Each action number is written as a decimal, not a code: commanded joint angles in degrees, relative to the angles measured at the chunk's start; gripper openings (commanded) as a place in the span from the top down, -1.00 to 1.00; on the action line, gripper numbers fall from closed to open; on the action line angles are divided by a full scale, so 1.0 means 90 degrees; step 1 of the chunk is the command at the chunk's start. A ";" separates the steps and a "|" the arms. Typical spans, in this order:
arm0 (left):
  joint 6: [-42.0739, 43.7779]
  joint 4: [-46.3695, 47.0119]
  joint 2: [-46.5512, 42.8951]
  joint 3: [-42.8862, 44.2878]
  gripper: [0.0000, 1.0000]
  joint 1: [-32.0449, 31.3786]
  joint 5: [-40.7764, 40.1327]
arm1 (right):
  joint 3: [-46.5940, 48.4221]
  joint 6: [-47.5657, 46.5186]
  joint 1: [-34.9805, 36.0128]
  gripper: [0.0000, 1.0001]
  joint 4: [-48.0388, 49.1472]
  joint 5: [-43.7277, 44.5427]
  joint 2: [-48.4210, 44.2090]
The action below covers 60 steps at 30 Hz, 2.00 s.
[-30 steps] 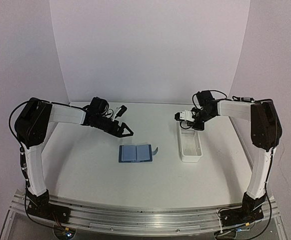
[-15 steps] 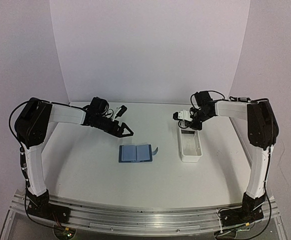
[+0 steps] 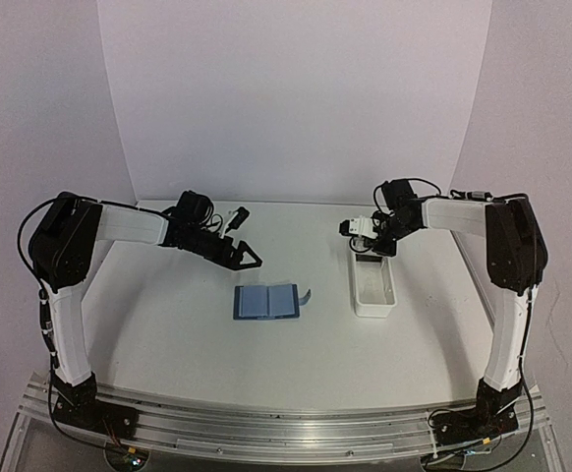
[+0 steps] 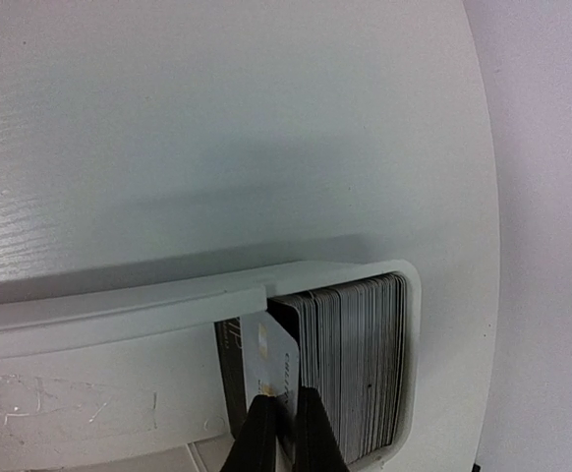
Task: Put the credit cards into the card holder
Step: Pick up the credit card from the storage box.
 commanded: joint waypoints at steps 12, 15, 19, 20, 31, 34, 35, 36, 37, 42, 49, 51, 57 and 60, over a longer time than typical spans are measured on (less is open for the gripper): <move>0.0032 0.0063 0.0023 0.0041 -0.97 0.0049 0.0159 | 0.0506 0.0304 0.0006 1.00 -0.0430 -0.0099 -0.0385; 0.0032 0.0073 0.0013 0.0031 -0.97 0.0050 0.0178 | 0.0578 0.0340 0.0003 1.00 -0.0526 -0.0176 -0.0422; 0.0041 0.0073 -0.0015 0.0002 -0.97 0.0049 0.0188 | 0.0773 0.0428 0.0004 1.00 -0.0825 -0.0255 -0.0488; 0.0049 0.0073 -0.0021 -0.0002 -0.97 0.0049 0.0196 | 0.0813 0.0444 -0.0002 1.00 -0.0864 -0.0258 -0.0508; 0.0159 0.0143 -0.0124 -0.0066 -0.93 0.0047 0.0285 | 0.1267 0.1176 0.0005 1.00 -0.1100 -0.0648 -0.0649; 0.0307 0.0142 -0.0174 -0.0102 -0.92 0.0049 0.0303 | 0.1472 0.1565 0.0001 1.00 -0.1130 -0.0847 -0.0690; 0.0325 0.0141 -0.0185 -0.0109 -0.91 0.0049 0.0317 | 0.1519 0.1674 -0.0004 1.00 -0.1138 -0.0926 -0.0701; 0.0348 0.0141 -0.0211 -0.0110 -0.89 0.0049 0.0364 | 0.1633 0.1941 -0.0006 1.00 -0.1152 -0.1278 -0.0739; 0.0374 0.0141 -0.0239 -0.0111 -0.88 0.0046 0.0391 | 0.1700 0.2203 -0.0005 1.00 -0.1160 -0.1534 -0.0757; 0.0669 0.0373 -0.0502 -0.0246 -0.84 0.0049 0.0589 | 0.2304 0.4058 0.0035 1.00 -0.1056 -0.4101 -0.0631; 0.0756 0.0277 -0.0863 -0.0507 -0.82 0.0078 0.0310 | 0.2506 0.7685 0.0733 1.00 -0.0170 -0.4010 -0.0098; 0.0293 0.0315 -0.1009 -0.0747 -0.78 0.0108 -0.0006 | 0.2059 0.9184 0.0888 1.00 0.0741 -0.3947 -0.0153; -0.1264 -0.0431 -0.1122 -0.1013 -0.73 0.0137 -0.0941 | -0.0012 1.2002 0.1556 1.00 0.3500 -0.3302 -0.0583; -0.1930 -0.0840 -0.1212 -0.1318 -0.81 0.0138 -0.1149 | -0.0626 1.3074 0.1920 1.00 0.3615 -0.2358 -0.0657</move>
